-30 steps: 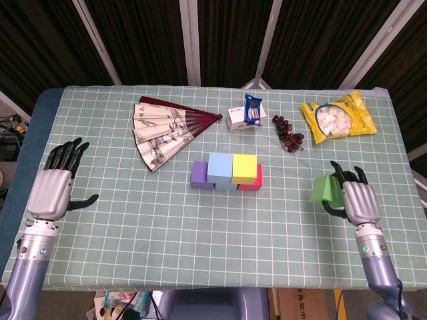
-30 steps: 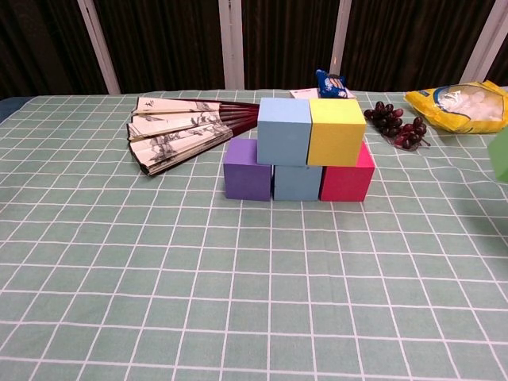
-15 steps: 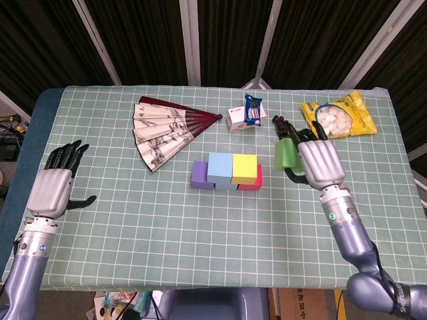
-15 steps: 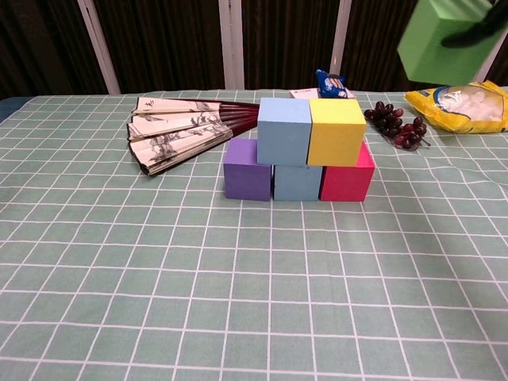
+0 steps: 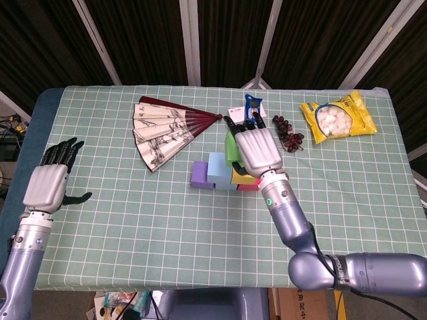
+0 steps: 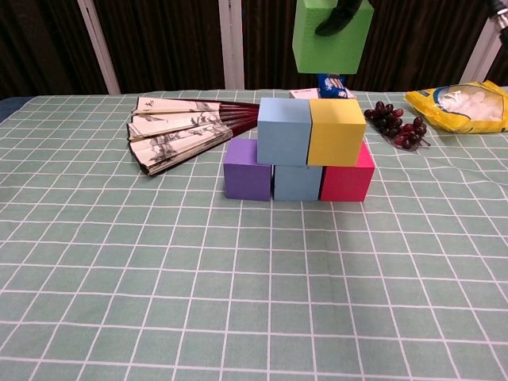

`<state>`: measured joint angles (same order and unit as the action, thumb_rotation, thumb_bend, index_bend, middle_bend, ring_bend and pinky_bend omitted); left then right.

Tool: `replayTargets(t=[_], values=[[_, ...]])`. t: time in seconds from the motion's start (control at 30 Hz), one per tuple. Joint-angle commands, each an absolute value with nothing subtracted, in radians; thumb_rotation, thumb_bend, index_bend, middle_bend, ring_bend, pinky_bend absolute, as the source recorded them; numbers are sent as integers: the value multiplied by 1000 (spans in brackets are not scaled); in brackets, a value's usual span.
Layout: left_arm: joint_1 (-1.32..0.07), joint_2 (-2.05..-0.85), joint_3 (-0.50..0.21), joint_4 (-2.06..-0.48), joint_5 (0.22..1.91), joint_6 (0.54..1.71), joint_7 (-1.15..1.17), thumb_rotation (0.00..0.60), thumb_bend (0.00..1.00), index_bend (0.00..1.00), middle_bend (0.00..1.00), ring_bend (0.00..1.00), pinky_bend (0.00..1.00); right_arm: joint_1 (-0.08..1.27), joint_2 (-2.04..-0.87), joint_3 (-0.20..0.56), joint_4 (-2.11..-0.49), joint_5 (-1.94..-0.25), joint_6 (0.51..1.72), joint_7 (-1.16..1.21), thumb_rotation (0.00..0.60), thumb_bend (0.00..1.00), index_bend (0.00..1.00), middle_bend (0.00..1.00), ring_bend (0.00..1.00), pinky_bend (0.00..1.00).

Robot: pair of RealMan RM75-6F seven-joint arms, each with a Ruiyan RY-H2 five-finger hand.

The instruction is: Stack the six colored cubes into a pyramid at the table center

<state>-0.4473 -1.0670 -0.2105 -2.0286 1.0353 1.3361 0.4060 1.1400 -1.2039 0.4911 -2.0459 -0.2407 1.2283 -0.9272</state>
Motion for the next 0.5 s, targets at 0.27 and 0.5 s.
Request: replayTargets(t=[0.27,0.5], values=[[-440,-1029,-228,-2051,1039,1333,358,600,28,0,0,0,0,1244,-1257,489,-1997,-81,1307,-1001,600,408,0,403,208,0],[-436,-1011,-234,-2071,1044,1332,336,600,28,0,0,0,0,1264,-1270,475,-1997,-23,1347,-1010,600,408,0,403,208,0]])
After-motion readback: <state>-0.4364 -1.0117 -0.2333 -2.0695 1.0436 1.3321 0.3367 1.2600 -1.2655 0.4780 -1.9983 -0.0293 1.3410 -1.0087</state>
